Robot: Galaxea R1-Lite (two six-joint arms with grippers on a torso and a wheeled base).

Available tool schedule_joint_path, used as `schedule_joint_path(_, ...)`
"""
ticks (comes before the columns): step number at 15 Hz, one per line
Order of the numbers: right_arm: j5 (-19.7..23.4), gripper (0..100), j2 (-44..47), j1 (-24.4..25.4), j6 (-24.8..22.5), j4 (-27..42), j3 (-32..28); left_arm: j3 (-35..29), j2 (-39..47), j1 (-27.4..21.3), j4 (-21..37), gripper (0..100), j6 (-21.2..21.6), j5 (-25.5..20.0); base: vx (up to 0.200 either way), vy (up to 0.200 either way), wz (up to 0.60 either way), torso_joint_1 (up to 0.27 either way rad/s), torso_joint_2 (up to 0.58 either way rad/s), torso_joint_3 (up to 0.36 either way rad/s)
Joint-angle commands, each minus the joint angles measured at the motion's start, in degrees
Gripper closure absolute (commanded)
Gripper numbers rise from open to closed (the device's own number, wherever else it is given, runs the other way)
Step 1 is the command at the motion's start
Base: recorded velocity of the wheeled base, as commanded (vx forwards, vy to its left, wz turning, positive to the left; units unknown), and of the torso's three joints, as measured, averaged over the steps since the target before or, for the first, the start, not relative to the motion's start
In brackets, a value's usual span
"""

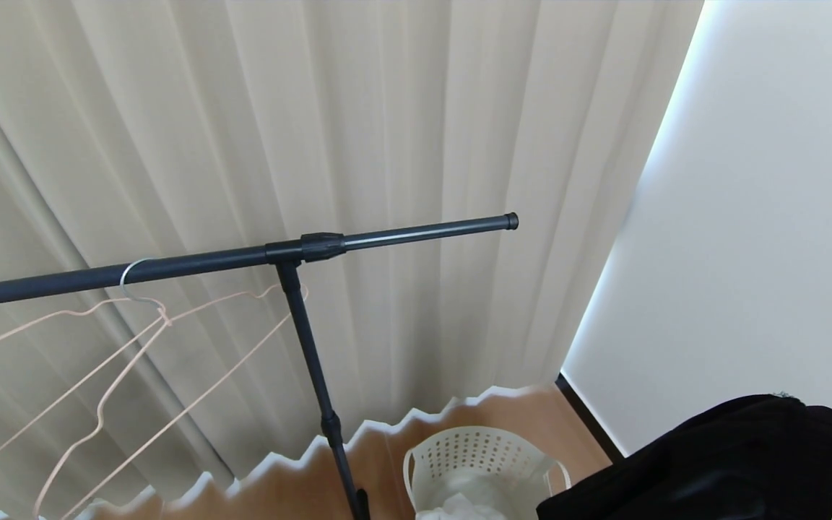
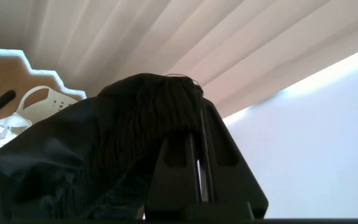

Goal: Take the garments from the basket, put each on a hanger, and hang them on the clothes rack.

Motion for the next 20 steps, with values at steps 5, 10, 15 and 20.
schedule_joint_path(5,0.0,100,0.1,0.2,0.0,-0.1,0.1,0.0,0.0,0.0,0.0,0,0.0,0.0,0.0,0.0,0.24,0.059,-0.13,-0.067)
schedule_joint_path(10,0.0,100,0.0,0.2,0.0,-0.2,-0.1,0.0,0.0,0.1,0.0,0,-0.1,0.0,0.0,0.0,0.6,0.01,-0.01,0.002)
schedule_joint_path(15,0.0,100,-0.1,0.2,0.0,-0.2,-0.2,0.0,0.0,0.1,0.0,0,0.0,-0.2,-0.16,0.0,0.0,0.004,0.0,0.0)
schedule_joint_path(20,0.0,100,-0.1,0.2,0.0,-0.2,-0.1,0.0,0.0,0.1,0.1,0,0.0,-0.2,0.0,0.2,0.0,-0.005,0.0,0.006)
